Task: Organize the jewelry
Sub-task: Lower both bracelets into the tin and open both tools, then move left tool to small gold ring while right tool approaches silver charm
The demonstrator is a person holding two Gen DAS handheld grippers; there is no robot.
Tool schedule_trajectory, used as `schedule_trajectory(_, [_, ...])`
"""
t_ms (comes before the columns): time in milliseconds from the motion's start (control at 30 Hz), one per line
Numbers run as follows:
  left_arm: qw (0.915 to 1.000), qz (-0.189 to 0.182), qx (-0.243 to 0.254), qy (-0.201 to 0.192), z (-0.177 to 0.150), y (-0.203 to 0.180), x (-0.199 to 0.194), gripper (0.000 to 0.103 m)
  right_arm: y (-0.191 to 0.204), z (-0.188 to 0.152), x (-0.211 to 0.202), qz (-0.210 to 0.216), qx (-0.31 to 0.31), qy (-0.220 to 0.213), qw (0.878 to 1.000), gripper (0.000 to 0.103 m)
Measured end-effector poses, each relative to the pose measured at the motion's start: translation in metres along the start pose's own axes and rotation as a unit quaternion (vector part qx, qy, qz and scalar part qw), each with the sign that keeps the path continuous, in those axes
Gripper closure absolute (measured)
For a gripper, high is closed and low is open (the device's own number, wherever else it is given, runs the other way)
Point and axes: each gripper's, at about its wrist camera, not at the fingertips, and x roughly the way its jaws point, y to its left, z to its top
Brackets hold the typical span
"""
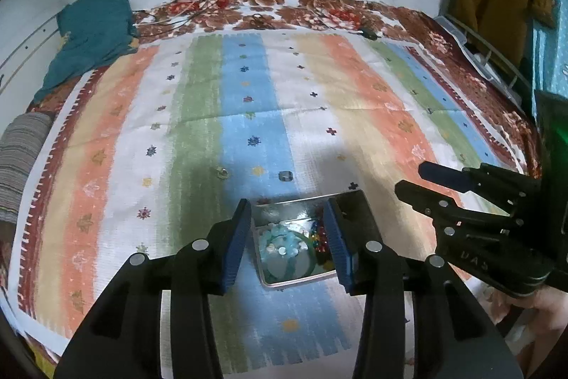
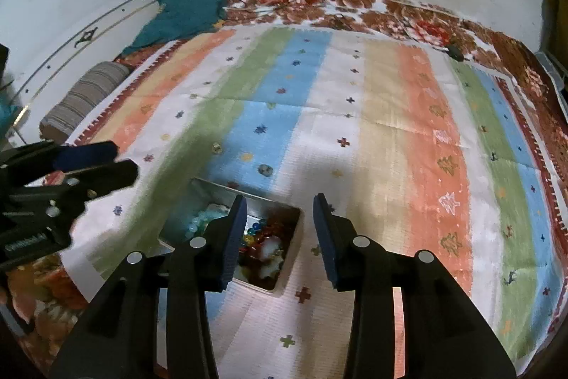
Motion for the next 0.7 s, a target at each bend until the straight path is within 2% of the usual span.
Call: schedule_trajectory(700, [0.999,0.023,-0.035,0.016,0.008,0.028,0.014,0.051,0.002,0.011,0.024,-0.002,-0.015,0.032,0.999,0.052])
